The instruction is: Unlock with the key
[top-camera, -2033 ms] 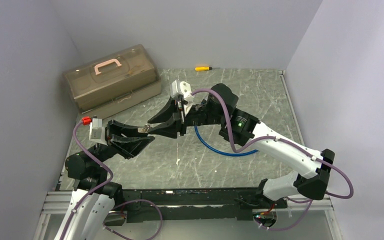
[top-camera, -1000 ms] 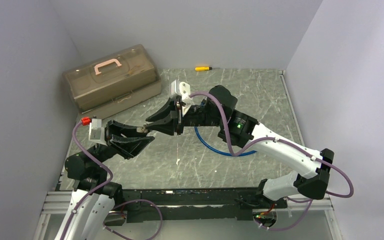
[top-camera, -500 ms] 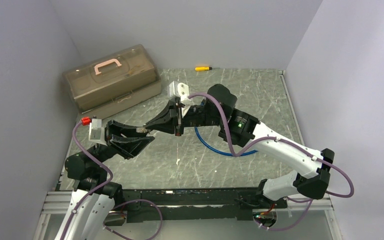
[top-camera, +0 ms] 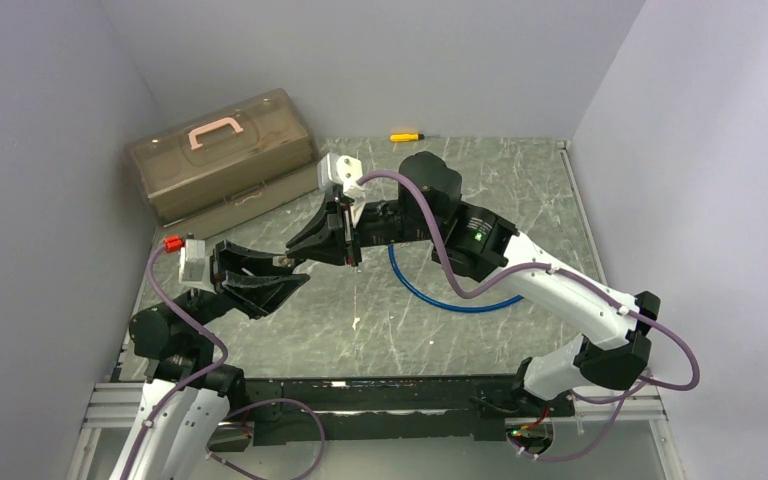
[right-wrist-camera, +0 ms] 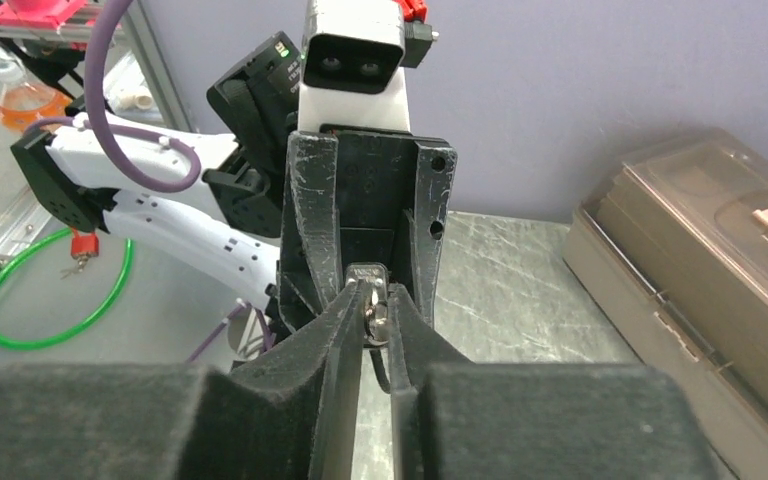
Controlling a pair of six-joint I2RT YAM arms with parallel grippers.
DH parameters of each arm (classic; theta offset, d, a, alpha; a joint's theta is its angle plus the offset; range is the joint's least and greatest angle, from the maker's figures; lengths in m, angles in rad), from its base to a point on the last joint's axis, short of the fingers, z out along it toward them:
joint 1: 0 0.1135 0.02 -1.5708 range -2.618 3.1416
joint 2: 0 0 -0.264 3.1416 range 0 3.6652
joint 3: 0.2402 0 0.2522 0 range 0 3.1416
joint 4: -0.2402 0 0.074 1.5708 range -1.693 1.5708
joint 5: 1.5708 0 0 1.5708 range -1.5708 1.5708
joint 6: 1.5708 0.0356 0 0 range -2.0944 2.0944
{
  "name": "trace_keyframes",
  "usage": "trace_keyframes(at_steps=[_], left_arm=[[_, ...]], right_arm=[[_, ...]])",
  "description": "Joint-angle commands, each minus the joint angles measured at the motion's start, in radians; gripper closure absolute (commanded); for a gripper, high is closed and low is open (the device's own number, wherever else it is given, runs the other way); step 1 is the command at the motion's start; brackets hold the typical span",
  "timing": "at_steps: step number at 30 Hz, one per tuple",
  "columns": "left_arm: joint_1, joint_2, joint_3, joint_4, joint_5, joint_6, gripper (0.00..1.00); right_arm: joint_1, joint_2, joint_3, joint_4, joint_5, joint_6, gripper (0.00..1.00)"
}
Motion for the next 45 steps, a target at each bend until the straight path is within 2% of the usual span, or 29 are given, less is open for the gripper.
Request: trace_keyframes(at_steps=[1,3,5,7,15,22,27,39,45], left_arm=[[0.004,-0.017,0.048,0.038,0.009,0.006,1.00],[0.004,-0.018,0.046,0.036,0.005,0.001,1.00],[0.004,-0.018,0.045,0.034,0.001,-0.002,1.00],[0.004,-0.019,0.044,0.032,-0.003,-0.008,1.00],[0.004,-0.022,0.049,0.025,-0.003,-0.010,1.00],[0.006,-0.022,0.050,0.028,-0.005,-0.015,1.00],[0.006,-0.024,0.048,0.027,-0.003,-0.014,1.00],[0.007,-0.022,0.051,0.027,-0.003,-0.011,1.00],[0.009,-0.022,0.051,0.028,-0.003,-0.013,1.00]], right_arm=[[-0.001,-0.022,-0.002,-0.003,0.022,-0.003,0.75],[-0.001,-0.052,-0.031,0.022,0.053,0.001,0.62],[-0.002,-0.082,-0.056,0.050,0.077,0.004,0.57],[-0.004,-0.101,-0.067,0.065,0.090,0.003,0.55],[-0.005,-0.108,-0.069,0.090,0.066,0.017,0.71],[-0.005,-0.090,-0.060,0.111,0.000,0.036,0.77],[-0.005,-0.069,-0.047,0.097,-0.034,0.039,0.86],[-0.005,-0.060,-0.048,0.103,-0.054,0.051,0.88],[-0.005,-0.058,-0.059,0.144,-0.056,0.090,0.97]])
